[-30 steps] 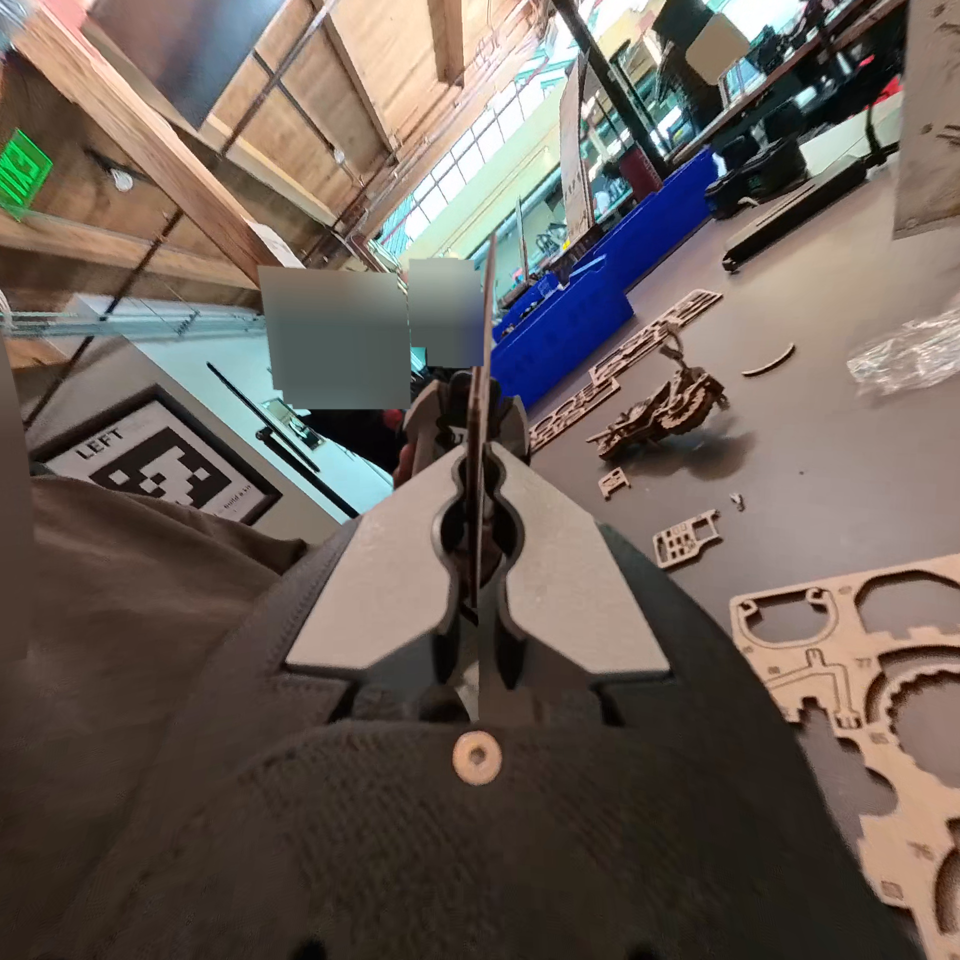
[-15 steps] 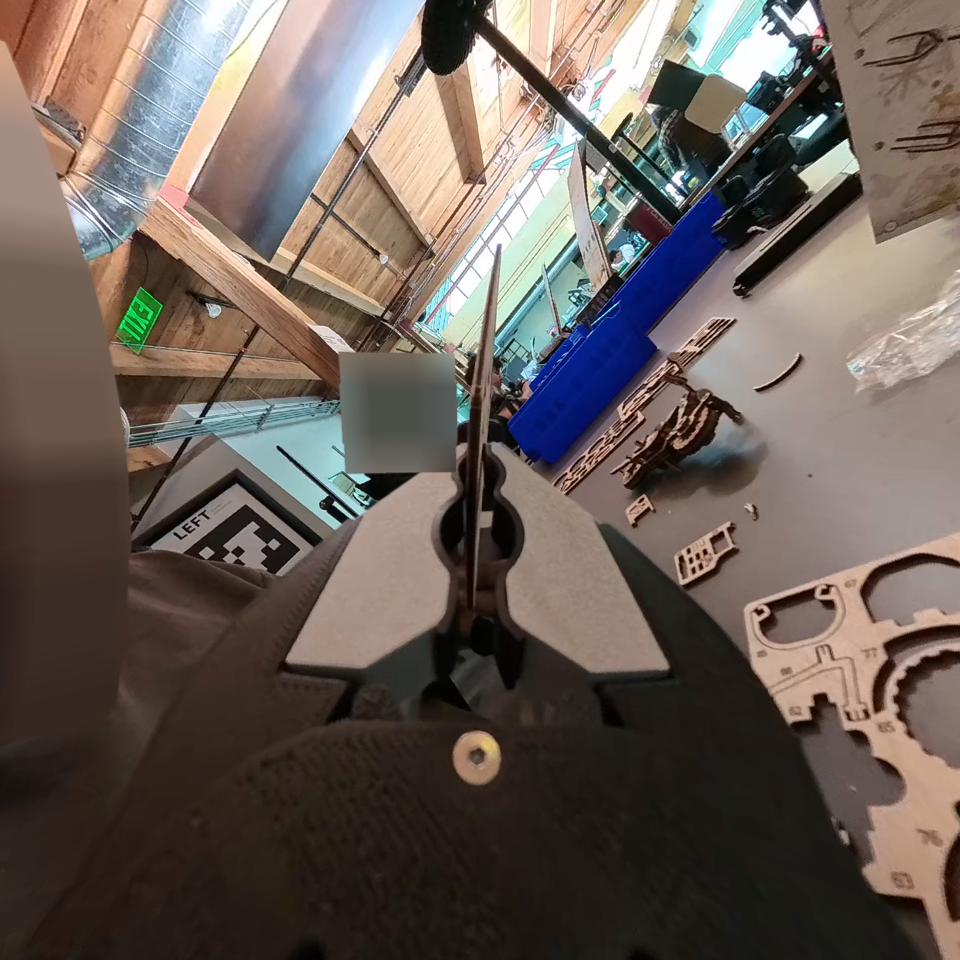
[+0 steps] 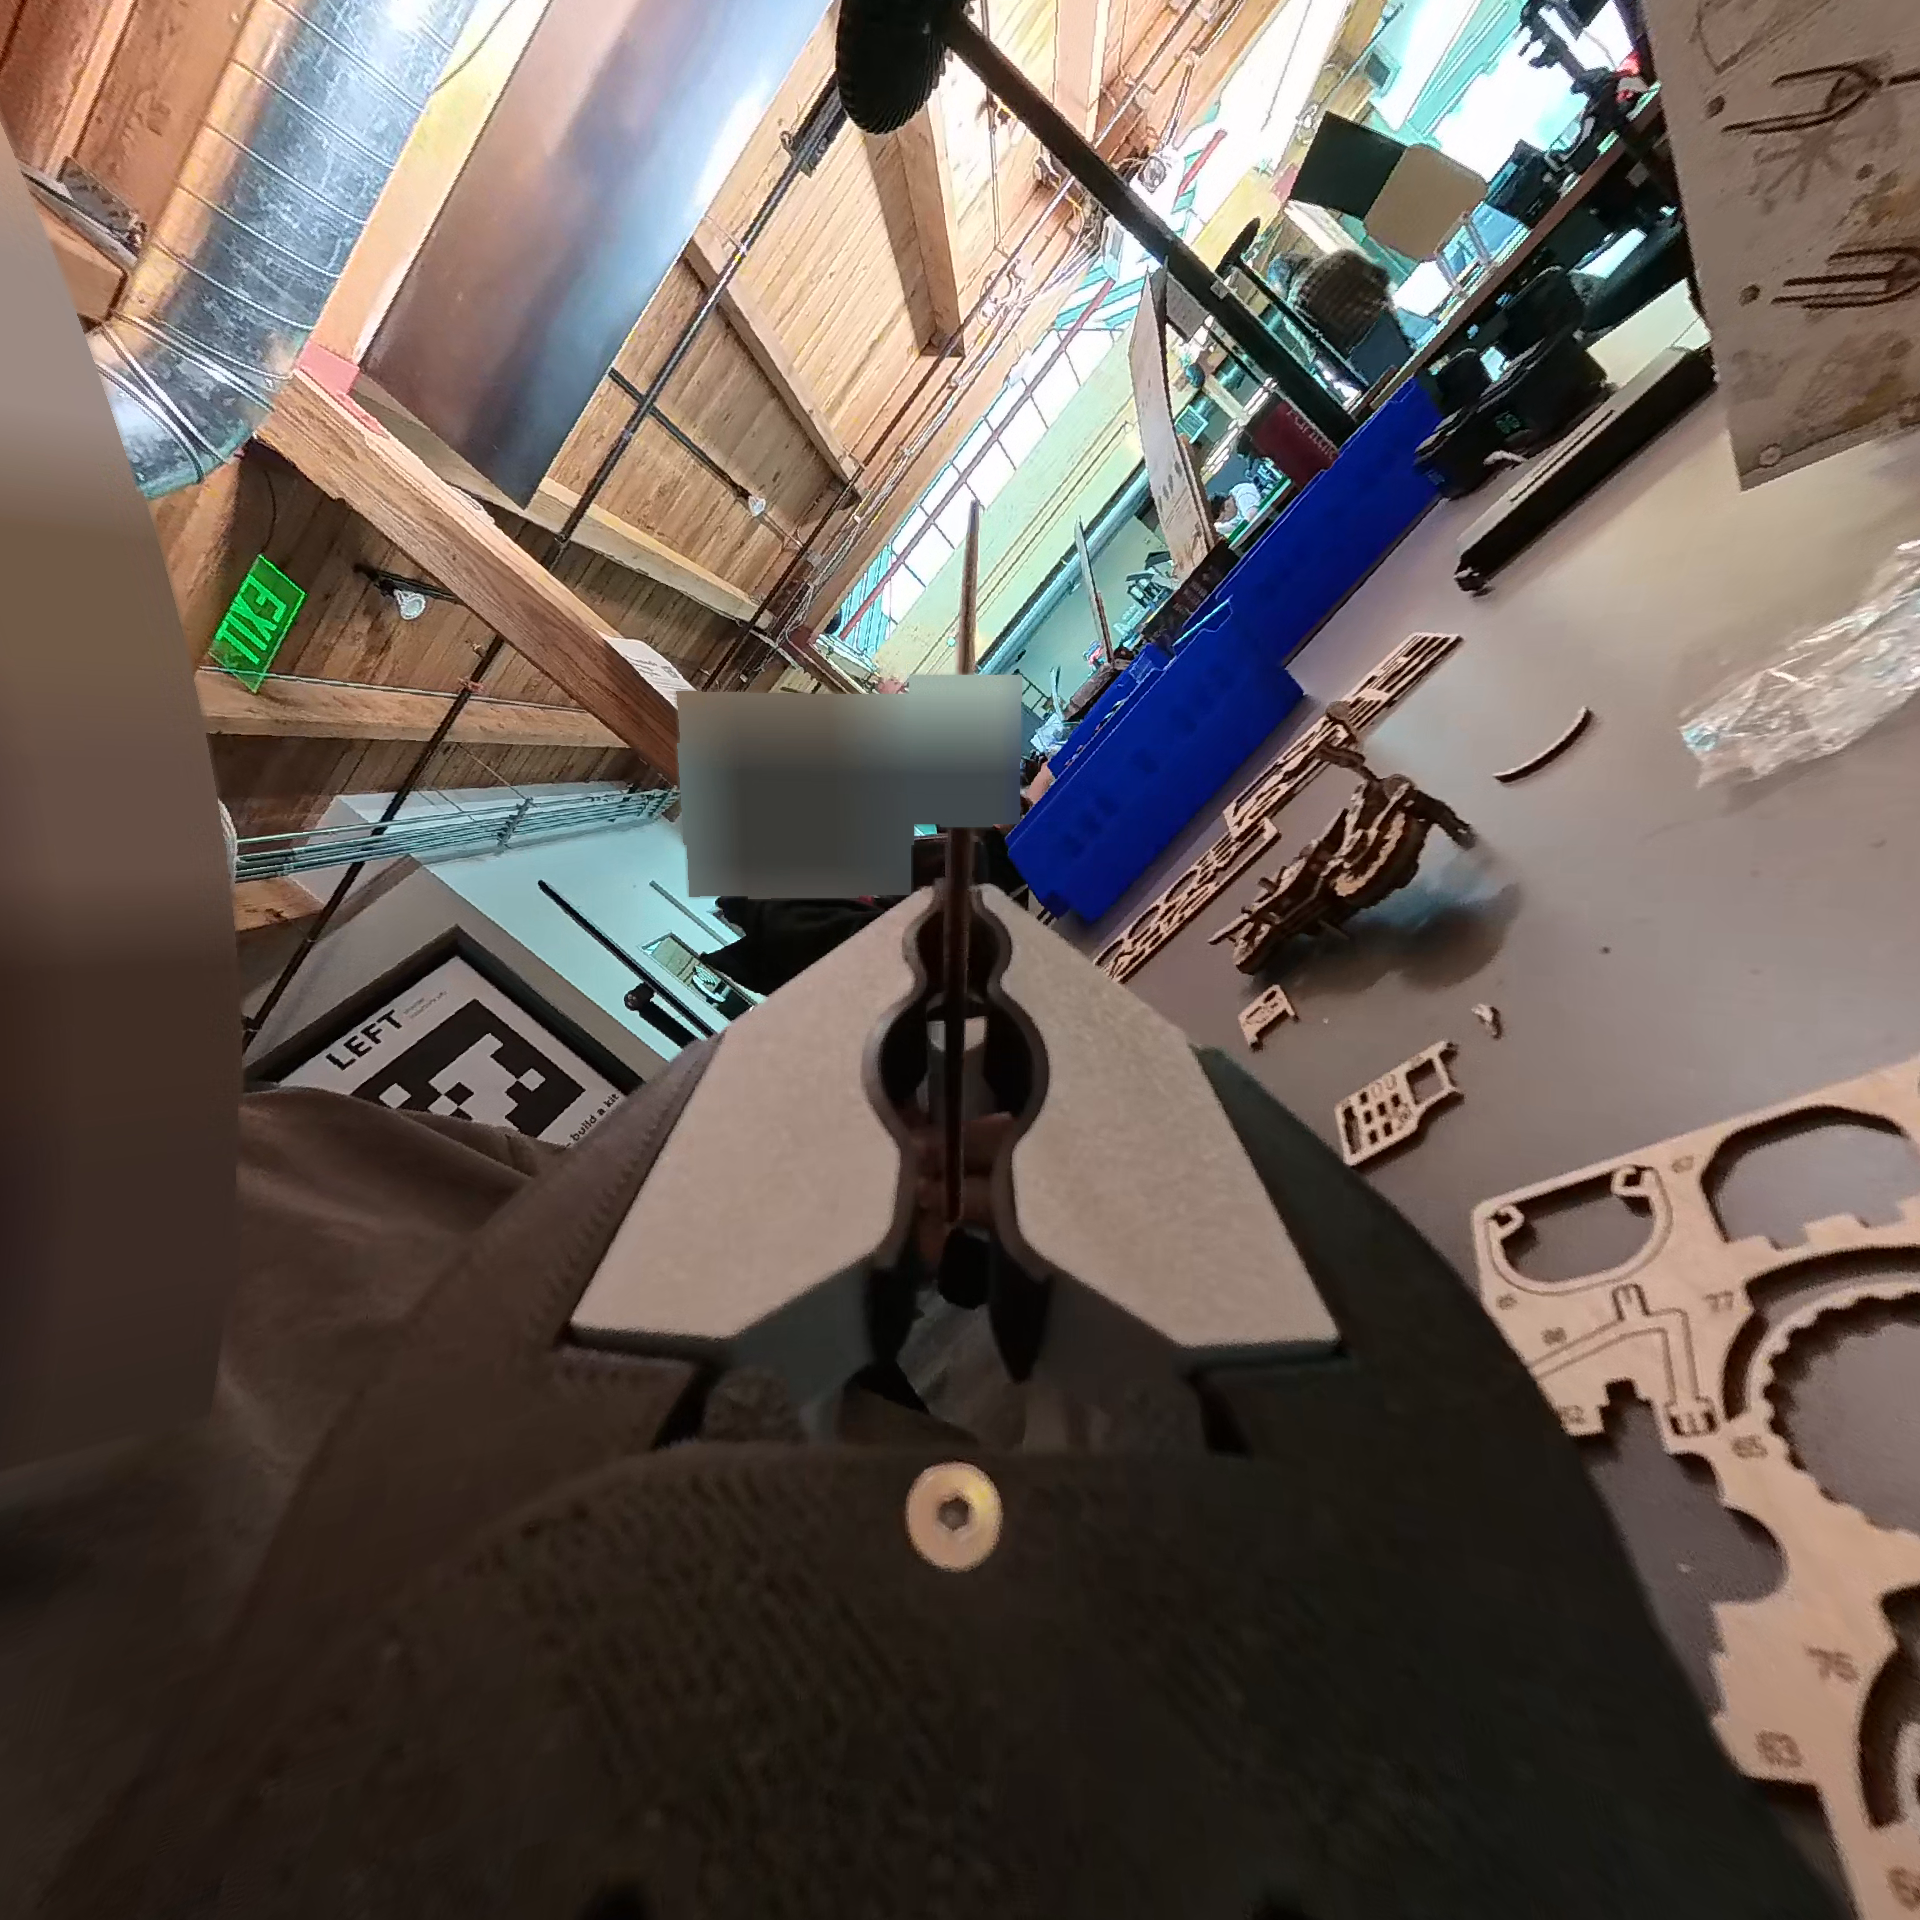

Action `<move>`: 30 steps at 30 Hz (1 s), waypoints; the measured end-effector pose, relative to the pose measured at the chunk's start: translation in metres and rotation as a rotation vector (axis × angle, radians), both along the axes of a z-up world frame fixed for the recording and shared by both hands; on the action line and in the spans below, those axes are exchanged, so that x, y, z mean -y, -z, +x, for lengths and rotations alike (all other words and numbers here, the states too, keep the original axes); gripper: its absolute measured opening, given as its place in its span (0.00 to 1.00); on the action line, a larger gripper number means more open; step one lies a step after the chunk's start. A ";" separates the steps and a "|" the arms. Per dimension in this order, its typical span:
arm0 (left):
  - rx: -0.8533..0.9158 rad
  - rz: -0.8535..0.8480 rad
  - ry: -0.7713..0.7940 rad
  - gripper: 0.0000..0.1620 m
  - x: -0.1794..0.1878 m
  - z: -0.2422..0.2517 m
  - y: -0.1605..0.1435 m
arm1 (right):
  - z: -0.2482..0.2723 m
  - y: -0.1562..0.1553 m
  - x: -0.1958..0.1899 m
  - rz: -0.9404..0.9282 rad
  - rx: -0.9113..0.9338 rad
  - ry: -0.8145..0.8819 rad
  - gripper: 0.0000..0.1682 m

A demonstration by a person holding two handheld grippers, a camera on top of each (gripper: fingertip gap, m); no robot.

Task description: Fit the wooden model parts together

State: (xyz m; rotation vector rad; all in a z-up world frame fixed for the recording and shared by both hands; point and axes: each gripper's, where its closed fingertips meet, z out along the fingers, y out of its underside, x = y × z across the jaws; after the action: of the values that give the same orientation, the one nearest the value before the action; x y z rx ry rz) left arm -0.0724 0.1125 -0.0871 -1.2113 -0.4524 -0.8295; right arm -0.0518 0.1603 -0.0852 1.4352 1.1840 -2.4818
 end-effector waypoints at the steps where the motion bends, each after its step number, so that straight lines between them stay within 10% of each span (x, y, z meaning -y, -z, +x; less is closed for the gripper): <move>1: -0.001 0.000 -0.001 0.00 0.000 0.000 0.000 | 0.000 0.000 0.000 0.000 -0.001 0.002 0.00; 19: -0.007 -0.021 0.034 0.00 -0.007 0.016 0.005 | 0.001 -0.008 -0.011 -0.025 -0.033 0.031 0.00; 30: 0.069 0.056 -0.070 0.00 0.006 -0.008 -0.006 | -0.002 -0.008 -0.011 -0.032 -0.029 0.047 0.24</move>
State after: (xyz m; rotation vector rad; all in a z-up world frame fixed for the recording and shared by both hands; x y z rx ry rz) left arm -0.0804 0.1061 -0.0812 -1.1118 -0.5212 -0.8203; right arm -0.0538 0.1716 -0.0776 1.4406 1.1220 -2.5491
